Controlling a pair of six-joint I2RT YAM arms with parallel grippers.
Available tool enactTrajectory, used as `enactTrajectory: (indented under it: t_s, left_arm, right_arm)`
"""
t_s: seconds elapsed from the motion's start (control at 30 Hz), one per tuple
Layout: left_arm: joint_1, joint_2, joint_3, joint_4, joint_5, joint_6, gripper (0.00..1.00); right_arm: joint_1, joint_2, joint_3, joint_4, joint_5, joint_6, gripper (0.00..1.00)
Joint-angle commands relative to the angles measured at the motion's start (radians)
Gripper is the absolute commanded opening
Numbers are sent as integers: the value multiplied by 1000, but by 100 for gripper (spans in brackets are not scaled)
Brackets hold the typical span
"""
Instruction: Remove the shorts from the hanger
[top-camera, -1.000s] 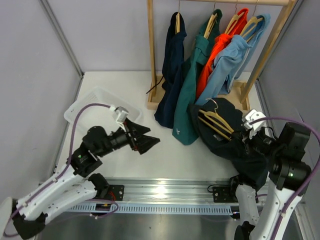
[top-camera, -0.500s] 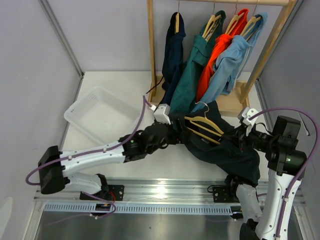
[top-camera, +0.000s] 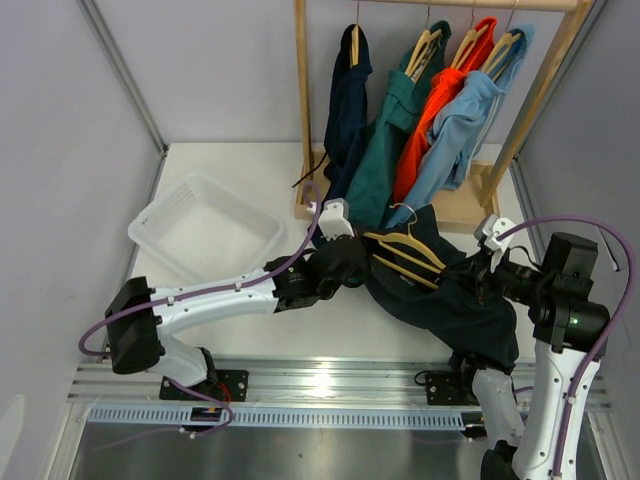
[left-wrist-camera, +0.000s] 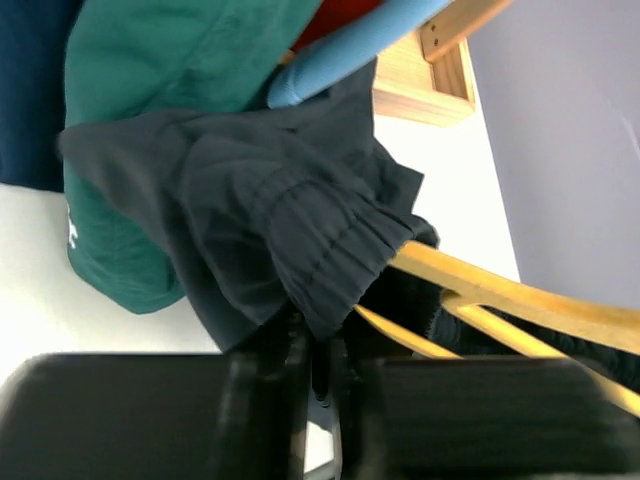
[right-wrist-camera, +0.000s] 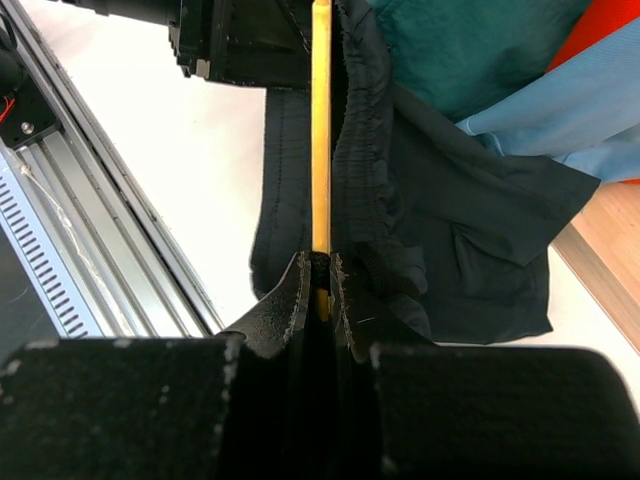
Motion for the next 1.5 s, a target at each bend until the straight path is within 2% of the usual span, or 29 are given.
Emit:
enactTrajectory:
  t_s: [0.0,0.27,0.4,0.53,0.63,0.73,0.93,1.03,1.23,1.33,1.4,1.47]
  left_arm:
    - [18,-17,0,-8,-76,20,1]
    - [128,-189,-164,-25,-85,86,0]
    - [221,-230,-224,-63,1,131,0]
    - [264,-267,-299,-10,77,195,0]
    - [270,-254,-304,-13,113,223,0]
    - [297,-214,-288,-40,166,240,0]
    - [349,-195,-290,-57,196,267,0]
    - [444,-217,-313,-59,228,267,0]
    - [538,-303,-365,-46,306,303,0]
    - [595,-312,-391,-28,412,321,0]
    - [600,-345,-418,44,473,353,0]
    - [600,-378,-455,122,617,395,0]
  right_arm:
    - [9,-11,4,35,-38,-16,0]
    - [16,5,13,-35,50,-110,0]
    - [16,14,11,-48,21,-119,0]
    - [15,14,13,-37,-22,-103,0]
    - [16,15,25,-55,-76,-130,0]
    - [16,15,59,-149,-131,-216,0]
    - [16,2,90,-187,-157,-270,0]
    - [16,0,103,-187,-142,-273,0]
    - [16,-1,122,-192,-172,-265,0]
    - [16,2,140,-145,-200,-205,0]
    - [16,3,146,-109,-196,-140,0]
    - [16,3,133,-33,-183,-57,0]
